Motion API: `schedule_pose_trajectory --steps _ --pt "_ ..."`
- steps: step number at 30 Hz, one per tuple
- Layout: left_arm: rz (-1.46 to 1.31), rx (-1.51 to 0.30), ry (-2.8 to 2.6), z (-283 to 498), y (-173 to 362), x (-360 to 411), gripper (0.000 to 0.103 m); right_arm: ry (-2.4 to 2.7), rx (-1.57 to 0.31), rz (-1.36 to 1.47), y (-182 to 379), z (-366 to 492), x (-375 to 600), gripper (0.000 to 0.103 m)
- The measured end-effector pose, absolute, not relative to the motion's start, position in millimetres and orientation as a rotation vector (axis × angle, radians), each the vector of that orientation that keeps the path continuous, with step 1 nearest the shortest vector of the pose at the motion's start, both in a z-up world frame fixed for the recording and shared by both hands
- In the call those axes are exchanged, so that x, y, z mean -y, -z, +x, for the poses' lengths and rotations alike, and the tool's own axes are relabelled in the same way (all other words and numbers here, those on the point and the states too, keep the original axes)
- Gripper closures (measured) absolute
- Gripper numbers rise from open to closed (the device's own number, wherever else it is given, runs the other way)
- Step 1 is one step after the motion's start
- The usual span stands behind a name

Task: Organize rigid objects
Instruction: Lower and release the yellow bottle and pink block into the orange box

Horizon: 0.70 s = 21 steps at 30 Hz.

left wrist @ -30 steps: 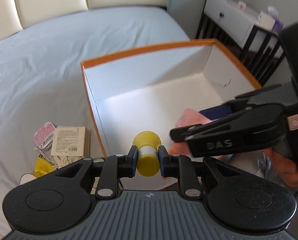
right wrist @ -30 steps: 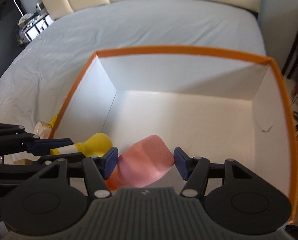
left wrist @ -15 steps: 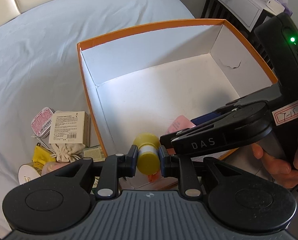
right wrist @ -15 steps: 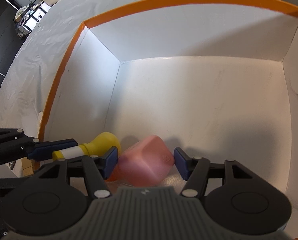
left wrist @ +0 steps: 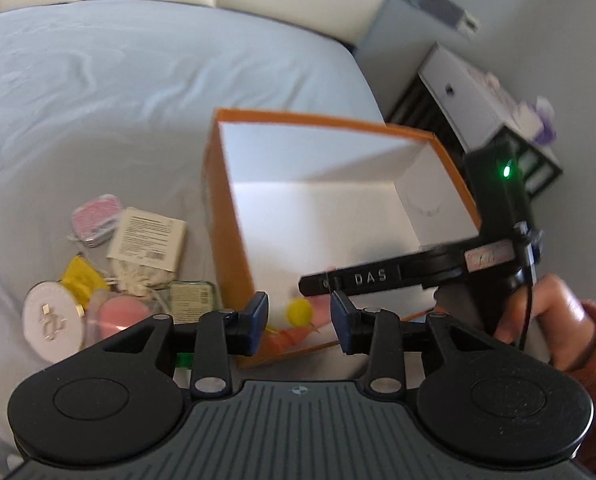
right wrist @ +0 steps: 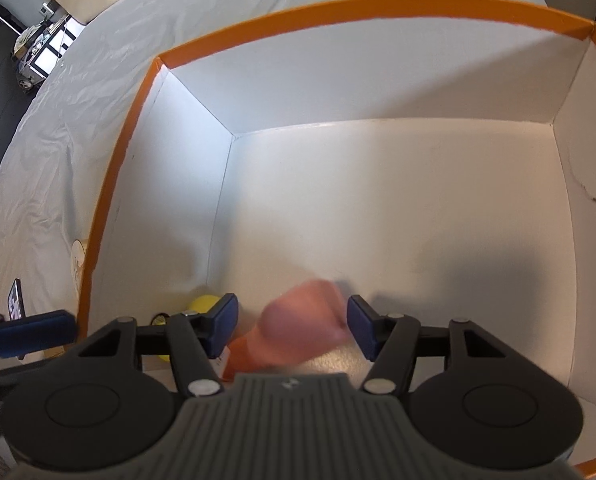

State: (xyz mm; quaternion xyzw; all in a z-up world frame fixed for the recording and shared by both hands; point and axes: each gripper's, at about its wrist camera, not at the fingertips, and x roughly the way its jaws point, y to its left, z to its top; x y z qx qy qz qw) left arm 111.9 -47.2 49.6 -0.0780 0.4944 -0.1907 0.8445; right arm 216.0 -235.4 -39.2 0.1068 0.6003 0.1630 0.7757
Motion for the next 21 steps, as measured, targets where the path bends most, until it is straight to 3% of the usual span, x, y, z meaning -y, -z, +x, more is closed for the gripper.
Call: schedule_pose_trajectory --steps 12,21 --pt "-0.248 -1.046 0.308 106.9 -39.7 18.2 0.06 -0.358 -1.256 0.177 37.0 216.1 223.2 0.062" --pt "-0.248 -1.054 0.257 104.1 -35.1 5.8 0.06 -0.372 -1.205 0.113 32.6 224.2 198.5 0.064"
